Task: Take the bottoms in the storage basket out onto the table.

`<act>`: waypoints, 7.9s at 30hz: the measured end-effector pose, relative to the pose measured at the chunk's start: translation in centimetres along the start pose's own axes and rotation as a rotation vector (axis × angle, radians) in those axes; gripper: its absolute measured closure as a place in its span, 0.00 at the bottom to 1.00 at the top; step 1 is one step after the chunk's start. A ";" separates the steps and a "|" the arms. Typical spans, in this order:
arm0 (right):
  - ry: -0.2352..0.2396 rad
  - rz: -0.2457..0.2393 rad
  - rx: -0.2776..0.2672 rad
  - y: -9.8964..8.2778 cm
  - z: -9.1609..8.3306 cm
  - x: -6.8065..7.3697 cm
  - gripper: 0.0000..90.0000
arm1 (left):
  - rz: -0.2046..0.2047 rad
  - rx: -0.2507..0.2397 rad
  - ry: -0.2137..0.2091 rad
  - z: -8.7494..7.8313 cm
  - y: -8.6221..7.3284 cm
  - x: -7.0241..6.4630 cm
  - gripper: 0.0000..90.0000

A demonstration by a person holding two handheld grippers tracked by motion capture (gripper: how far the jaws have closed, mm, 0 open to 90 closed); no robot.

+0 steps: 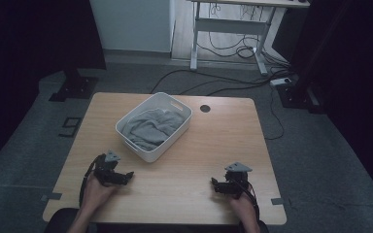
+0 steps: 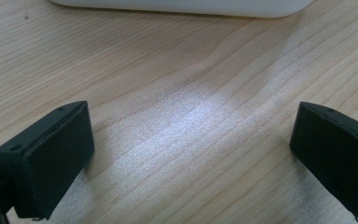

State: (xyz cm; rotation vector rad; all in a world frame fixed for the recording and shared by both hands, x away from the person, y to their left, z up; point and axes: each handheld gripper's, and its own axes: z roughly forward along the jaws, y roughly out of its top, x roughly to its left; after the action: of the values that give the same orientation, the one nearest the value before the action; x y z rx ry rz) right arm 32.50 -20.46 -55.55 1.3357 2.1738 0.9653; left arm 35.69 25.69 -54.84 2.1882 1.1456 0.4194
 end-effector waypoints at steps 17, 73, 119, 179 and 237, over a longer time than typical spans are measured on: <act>0.001 -0.001 0.000 0.0 0.0 0.0 0.13 | 0.017 0.008 -0.019 -0.1 0.0 0.1 0.00; 0.002 -0.005 -0.002 0.0 0.0 0.0 0.13 | 0.120 -0.120 -0.154 -4.4 14.5 0.7 0.00; 0.010 -0.011 -0.001 0.1 0.1 0.0 0.13 | 0.170 0.147 -0.060 12.1 22.5 2.3 0.00; 0.011 -0.010 -0.001 0.1 0.1 0.0 0.13 | 0.039 -0.028 -0.215 1.4 24.5 4.2 0.84; 0.022 -0.016 -0.001 0.0 0.0 -0.1 0.13 | 0.224 -0.284 -0.201 -14.0 33.4 -5.5 0.84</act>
State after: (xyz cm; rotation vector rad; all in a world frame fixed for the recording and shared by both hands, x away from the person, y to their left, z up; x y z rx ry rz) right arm 32.56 -20.49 -55.56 1.3109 2.1970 0.9794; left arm 45.78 12.28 -22.32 2.0578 0.6908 0.4172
